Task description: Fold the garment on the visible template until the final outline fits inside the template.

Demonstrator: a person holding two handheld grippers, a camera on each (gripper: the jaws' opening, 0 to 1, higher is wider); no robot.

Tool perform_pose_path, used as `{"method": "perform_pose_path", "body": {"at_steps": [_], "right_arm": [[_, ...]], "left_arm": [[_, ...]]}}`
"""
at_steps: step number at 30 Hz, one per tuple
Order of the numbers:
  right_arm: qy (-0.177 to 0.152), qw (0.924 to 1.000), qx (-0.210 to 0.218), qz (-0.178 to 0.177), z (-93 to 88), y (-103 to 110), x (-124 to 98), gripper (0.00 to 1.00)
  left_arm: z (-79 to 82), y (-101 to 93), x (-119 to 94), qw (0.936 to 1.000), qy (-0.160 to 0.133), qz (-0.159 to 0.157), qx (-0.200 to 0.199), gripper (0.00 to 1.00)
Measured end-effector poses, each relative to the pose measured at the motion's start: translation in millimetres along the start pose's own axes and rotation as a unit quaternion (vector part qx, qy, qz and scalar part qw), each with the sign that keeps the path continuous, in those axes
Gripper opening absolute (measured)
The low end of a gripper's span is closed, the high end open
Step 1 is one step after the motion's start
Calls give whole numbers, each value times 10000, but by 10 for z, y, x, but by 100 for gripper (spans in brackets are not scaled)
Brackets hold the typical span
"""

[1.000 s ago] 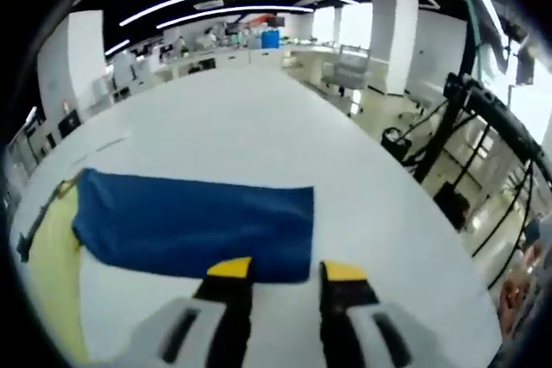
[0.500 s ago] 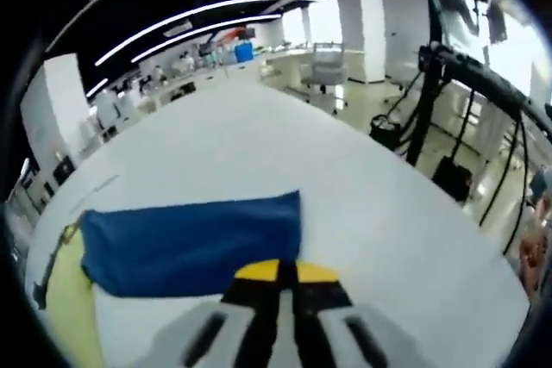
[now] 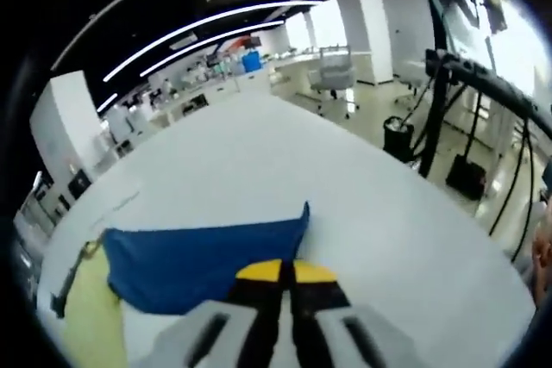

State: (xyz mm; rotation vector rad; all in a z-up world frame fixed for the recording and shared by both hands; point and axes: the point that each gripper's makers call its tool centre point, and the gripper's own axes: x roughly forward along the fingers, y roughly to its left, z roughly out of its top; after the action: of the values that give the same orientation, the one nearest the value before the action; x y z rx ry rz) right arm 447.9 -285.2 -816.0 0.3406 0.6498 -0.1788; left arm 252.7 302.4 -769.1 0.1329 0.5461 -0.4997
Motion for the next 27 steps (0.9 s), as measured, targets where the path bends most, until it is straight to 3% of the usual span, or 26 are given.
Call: {"method": "perform_pose_path", "body": {"at_steps": [13, 25, 27], "right_arm": [[72, 9961, -706, 519, 265, 515, 143, 0], [161, 9880, -1139, 1035, 246, 1275, 34, 0], [184, 9859, -1204, 1147, 310, 1407, 149, 0]], "left_arm": [[-32, -50, -77, 9998, 97, -67, 185, 99], [-68, -19, -116, 9997, 115, -28, 195, 99], [-57, -14, -125, 9998, 100, -33, 192, 99]]}}
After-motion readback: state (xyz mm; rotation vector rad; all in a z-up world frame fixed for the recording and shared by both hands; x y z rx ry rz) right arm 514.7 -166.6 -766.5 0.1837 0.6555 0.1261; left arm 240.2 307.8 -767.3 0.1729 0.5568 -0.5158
